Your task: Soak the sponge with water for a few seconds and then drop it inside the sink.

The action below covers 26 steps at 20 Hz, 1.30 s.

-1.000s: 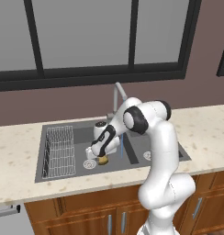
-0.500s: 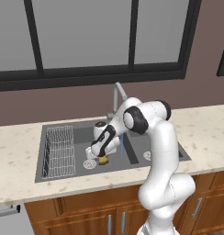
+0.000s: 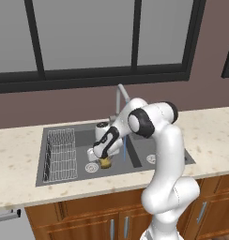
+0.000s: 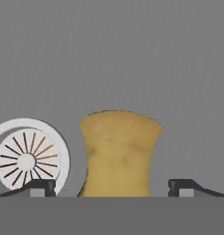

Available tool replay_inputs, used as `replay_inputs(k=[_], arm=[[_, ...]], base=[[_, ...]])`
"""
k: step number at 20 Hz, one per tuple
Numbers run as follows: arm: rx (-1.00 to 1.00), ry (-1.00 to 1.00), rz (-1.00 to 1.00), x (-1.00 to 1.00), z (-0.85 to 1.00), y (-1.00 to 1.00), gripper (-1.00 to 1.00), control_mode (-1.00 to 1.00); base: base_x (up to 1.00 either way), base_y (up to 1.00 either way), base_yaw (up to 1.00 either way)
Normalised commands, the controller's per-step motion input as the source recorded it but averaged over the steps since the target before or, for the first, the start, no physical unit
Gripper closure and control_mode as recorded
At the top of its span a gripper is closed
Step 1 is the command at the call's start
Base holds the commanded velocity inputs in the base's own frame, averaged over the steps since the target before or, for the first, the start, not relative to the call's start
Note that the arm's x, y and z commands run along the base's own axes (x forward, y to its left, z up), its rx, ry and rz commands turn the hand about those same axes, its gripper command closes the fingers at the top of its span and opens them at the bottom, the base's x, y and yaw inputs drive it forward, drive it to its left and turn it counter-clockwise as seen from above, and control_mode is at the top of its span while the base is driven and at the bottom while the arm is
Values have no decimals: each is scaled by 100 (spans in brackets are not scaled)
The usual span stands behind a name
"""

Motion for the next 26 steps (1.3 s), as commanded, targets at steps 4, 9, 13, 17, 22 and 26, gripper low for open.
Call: replay_inputs(k=[4,9,13,17,22,26], arm=[[0,-10,0,-61,70,0,-100,-100],[2,-12,0,-73,62,-5,-100,-100],[4,-13,0,-62,46,-24,-100,-100],[7,-14,0,-50,41,-38,-100,-100],[7,-13,-1,-48,51,-30,-100,-100],[7,-17,0,-57,85,-1,-100,-100]], base=[[0,0,0],[0,0,0],[0,0,0],[0,0,0],[0,0,0],[0,0,0]])
